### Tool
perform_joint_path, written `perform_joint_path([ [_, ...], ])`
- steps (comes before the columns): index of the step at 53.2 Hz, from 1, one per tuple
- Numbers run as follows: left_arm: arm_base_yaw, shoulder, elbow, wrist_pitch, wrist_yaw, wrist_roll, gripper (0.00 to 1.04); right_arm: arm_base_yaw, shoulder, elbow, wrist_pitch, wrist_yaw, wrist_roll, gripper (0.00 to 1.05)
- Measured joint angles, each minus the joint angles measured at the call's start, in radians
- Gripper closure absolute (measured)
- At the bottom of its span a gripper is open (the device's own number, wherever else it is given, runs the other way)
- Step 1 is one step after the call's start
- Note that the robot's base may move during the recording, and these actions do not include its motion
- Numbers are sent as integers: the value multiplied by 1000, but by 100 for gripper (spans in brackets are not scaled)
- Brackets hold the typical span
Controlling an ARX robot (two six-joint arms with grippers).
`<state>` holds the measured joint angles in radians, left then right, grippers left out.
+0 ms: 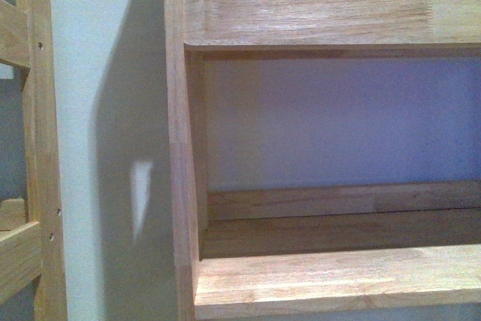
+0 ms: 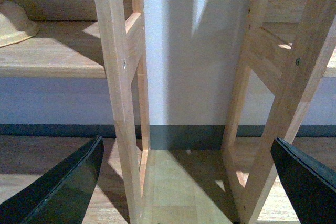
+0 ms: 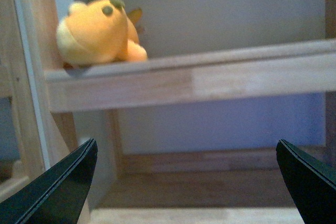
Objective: Put away toys
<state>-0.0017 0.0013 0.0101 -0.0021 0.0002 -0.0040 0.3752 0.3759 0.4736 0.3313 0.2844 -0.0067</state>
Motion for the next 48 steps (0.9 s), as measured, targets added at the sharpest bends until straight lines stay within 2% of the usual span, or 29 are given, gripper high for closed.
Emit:
perform_joint_path([
  [6, 0, 0, 0, 0, 0, 0, 6, 6, -36, -107, -5, 31, -11, 2],
  [8, 0, 0, 0, 0, 0, 0, 6, 7, -36, -86, -118, 66, -9, 7],
  [11, 0, 0, 0, 0, 0, 0, 6, -11, -44, -58, -282, 60, -8, 15],
  [15, 0, 0, 0, 0, 0, 0, 6, -46, -69, -72, -395, 23, -8, 25],
  [34, 0, 0, 0, 0, 0, 0, 6, -210, -187, -239, -387, -134, -6, 77],
  [37, 0, 0, 0, 0, 0, 0, 6, -289, -208, -265, -384, -236, -5, 87],
  [42, 0, 0, 0, 0, 0, 0, 6, -360, -229, -293, -374, -271, -4, 86],
  [48, 0, 0, 0, 0, 0, 0, 6, -369, -253, -329, -364, -282, -3, 86],
])
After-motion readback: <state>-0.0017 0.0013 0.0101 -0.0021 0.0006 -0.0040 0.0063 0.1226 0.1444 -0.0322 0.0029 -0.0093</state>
